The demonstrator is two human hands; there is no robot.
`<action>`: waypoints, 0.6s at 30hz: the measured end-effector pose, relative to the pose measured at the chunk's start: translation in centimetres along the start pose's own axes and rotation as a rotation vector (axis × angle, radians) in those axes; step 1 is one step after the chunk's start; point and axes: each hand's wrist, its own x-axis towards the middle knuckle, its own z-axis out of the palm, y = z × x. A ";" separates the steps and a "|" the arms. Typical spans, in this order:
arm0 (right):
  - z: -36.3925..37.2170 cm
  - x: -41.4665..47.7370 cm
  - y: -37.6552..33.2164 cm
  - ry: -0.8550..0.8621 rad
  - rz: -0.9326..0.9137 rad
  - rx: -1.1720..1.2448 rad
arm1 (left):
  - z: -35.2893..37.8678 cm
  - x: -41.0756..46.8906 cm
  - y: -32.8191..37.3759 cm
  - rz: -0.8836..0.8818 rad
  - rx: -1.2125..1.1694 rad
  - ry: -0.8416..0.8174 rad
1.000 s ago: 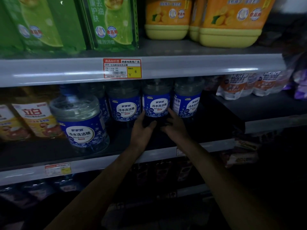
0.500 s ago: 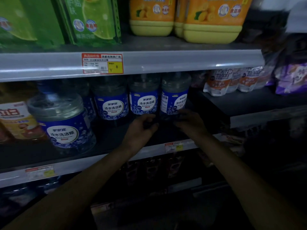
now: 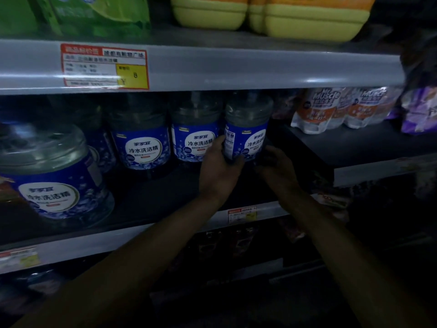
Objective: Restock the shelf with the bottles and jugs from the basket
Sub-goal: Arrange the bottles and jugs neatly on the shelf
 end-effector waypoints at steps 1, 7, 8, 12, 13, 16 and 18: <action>0.1 0.4 -0.1 -0.016 -0.034 0.015 | 0.7 0.2 -0.1 0.003 -0.004 0.032; 0.6 1.9 -0.1 -0.076 -0.043 0.127 | 2.4 1.5 0.3 -0.057 -0.003 0.190; 0.7 2.0 -0.2 -0.106 -0.057 0.133 | 2.5 1.5 0.6 -0.063 -0.015 0.203; 0.7 2.8 -0.4 -0.127 -0.029 0.196 | 2.4 1.4 0.9 -0.070 -0.002 0.206; 0.5 2.8 -0.5 -0.114 -0.006 0.195 | 2.2 1.2 0.9 -0.068 -0.009 0.197; -0.2 2.0 -0.7 -0.093 0.017 0.165 | 1.5 0.6 0.9 -0.073 -0.034 0.182; -0.7 1.3 -0.9 -0.152 -0.046 0.123 | 0.8 0.0 0.8 -0.077 -0.058 0.153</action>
